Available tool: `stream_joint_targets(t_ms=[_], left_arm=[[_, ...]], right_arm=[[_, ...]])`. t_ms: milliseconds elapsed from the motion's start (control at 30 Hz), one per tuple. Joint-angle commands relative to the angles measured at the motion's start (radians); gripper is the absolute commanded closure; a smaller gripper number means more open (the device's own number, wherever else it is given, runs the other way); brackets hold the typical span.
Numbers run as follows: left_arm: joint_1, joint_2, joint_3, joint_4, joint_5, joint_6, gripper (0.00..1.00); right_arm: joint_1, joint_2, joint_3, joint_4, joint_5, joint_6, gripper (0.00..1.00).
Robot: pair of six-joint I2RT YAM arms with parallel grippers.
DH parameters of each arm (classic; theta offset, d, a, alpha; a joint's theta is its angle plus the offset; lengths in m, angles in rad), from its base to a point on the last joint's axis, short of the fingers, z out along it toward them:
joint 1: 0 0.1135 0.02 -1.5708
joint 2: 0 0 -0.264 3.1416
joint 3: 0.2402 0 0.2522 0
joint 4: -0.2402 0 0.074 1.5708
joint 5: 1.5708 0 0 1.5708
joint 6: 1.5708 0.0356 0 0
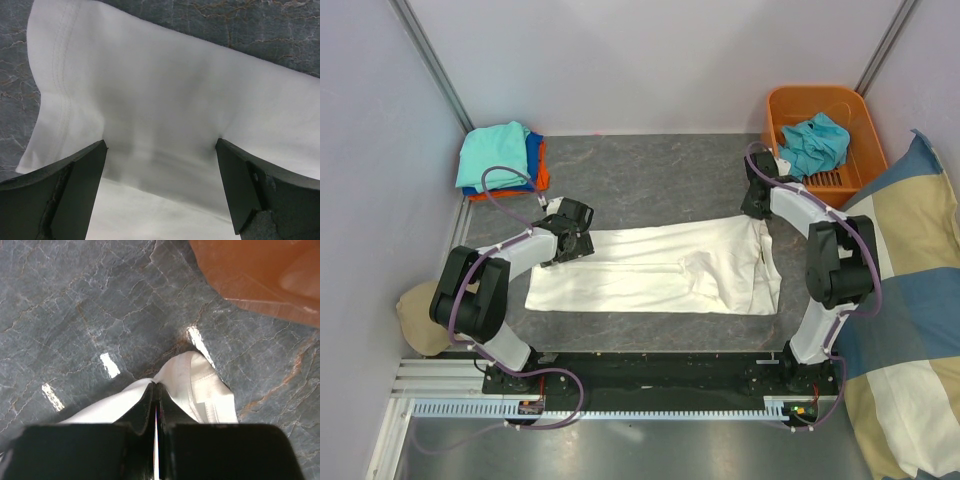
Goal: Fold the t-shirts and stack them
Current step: Fold the tshirt
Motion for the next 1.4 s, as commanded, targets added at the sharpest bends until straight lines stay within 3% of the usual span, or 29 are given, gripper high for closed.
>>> stream_joint_targets(t_ms=[0,600,733,900,1100,1367], left_arm=[[0.016,0.019,-0.03,-0.015,-0.005,-0.025,0.01],[0.023,0.02,-0.031,-0.016,-0.005,-0.029,0.05],[0.023,0.02,-0.032,-0.015,-0.005,-0.031,0.04],[0.023,-0.009,-0.024,-0.016,-0.006,-0.034,0.03],[0.022,-0.082,0.003,-0.019,-0.008,-0.028,0.0],[-0.01,-0.282,0.072,-0.015,0.055,0.003,0.0]], right_arm=[[-0.023,0.017,0.053,0.001,0.087,-0.017,1.0],[-0.047,0.093,0.153,-0.013,0.136,-0.029,0.99],[-0.047,0.077,0.17,-0.01,0.125,-0.042,0.77],[-0.047,-0.026,0.176,0.027,0.023,-0.068,0.57],[-0.043,-0.156,0.095,0.047,-0.204,-0.057,0.49],[0.002,-0.295,-0.127,0.028,-0.349,-0.083,0.45]])
